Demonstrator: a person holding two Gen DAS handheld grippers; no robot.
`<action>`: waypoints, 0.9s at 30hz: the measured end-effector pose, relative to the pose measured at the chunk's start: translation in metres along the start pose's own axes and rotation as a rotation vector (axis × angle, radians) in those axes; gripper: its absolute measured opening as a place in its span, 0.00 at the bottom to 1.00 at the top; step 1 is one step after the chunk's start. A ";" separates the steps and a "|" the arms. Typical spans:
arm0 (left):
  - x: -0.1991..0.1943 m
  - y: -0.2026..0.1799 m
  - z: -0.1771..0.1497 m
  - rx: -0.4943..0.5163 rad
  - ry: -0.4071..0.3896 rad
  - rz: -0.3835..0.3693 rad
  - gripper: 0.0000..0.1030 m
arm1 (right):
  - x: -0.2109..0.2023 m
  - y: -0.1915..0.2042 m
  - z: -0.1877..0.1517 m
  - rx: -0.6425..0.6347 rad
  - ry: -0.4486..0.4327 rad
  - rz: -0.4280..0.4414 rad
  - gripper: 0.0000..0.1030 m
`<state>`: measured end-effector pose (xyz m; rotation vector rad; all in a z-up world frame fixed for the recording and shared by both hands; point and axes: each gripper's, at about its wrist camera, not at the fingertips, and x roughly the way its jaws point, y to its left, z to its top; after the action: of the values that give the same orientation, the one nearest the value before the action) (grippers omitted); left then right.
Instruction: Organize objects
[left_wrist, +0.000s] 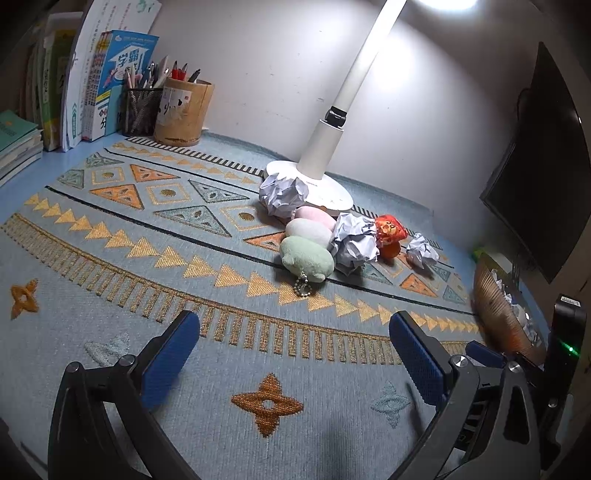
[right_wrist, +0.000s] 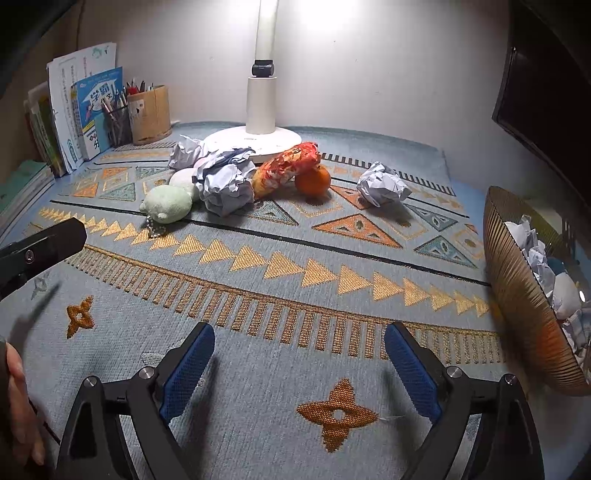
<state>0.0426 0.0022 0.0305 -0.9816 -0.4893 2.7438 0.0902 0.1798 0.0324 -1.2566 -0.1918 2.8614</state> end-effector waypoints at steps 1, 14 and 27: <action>0.000 0.000 0.000 0.000 0.000 0.000 0.99 | 0.000 0.000 0.000 -0.001 0.001 0.001 0.90; 0.001 0.000 -0.001 -0.002 0.001 0.002 0.99 | 0.003 0.003 0.000 -0.006 0.020 0.000 0.91; 0.001 0.000 -0.001 -0.002 0.001 0.003 0.99 | 0.003 0.004 -0.001 -0.007 0.021 -0.001 0.91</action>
<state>0.0422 0.0028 0.0294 -0.9853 -0.4909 2.7457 0.0888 0.1765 0.0293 -1.2873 -0.2022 2.8482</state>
